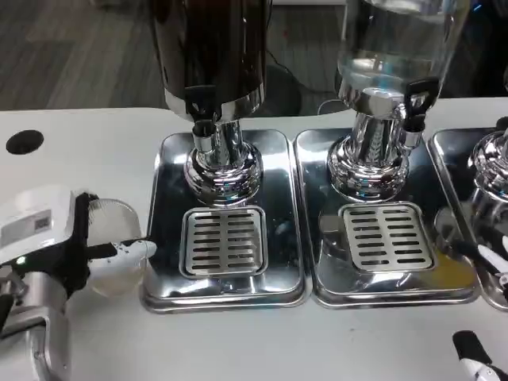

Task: Grasp the cup under the faucet to collect the drink, then remove the cup.

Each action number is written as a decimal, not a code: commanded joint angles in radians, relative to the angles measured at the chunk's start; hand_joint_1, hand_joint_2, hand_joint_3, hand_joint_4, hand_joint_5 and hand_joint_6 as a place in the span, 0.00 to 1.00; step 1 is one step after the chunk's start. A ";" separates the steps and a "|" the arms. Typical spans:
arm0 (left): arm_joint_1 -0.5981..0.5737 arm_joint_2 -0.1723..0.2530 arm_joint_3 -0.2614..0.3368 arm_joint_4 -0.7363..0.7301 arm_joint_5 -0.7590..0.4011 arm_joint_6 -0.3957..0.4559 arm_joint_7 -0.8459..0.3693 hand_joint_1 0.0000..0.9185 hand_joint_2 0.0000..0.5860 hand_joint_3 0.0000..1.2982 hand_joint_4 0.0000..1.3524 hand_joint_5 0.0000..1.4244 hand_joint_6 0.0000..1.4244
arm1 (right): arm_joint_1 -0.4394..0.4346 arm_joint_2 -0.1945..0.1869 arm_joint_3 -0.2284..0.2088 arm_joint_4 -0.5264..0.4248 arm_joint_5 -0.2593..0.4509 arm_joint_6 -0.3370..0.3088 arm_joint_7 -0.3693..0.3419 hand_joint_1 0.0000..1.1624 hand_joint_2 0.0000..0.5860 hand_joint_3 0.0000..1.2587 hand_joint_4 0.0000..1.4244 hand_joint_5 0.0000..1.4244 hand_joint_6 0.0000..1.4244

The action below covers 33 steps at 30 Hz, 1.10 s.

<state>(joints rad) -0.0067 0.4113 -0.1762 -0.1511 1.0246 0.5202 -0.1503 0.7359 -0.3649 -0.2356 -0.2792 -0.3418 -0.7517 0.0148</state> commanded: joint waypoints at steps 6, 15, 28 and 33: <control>0.047 -0.022 0.017 -0.021 -0.019 -0.035 0.139 0.41 0.19 0.39 0.45 0.64 0.82 | -0.014 -0.003 0.002 0.013 0.005 -0.017 0.013 0.45 0.69 0.10 0.00 0.00 0.00; 0.077 -0.033 0.029 -0.038 -0.042 -0.054 0.206 0.40 0.21 0.40 0.47 0.67 0.84 | -0.016 -0.001 0.018 0.020 -0.002 -0.022 0.021 0.45 0.68 0.10 0.00 0.00 0.00; 0.105 -0.045 0.063 -0.118 -0.062 -0.078 0.230 0.40 0.21 0.41 0.48 0.67 0.84 | -0.012 -0.002 0.024 0.035 0.004 -0.042 0.024 0.46 0.67 0.10 0.00 0.00 0.00; 0.079 -0.064 0.044 -0.132 -0.061 -0.076 0.219 0.40 0.20 0.41 0.48 0.67 0.85 | -0.011 -0.002 0.028 0.033 0.007 -0.047 0.027 0.46 0.67 0.10 0.00 0.00 0.00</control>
<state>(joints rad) 0.1021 0.3626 -0.1277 -0.2560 0.9548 0.4504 0.0526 0.7222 -0.3647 -0.2117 -0.2445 -0.3423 -0.7788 0.0333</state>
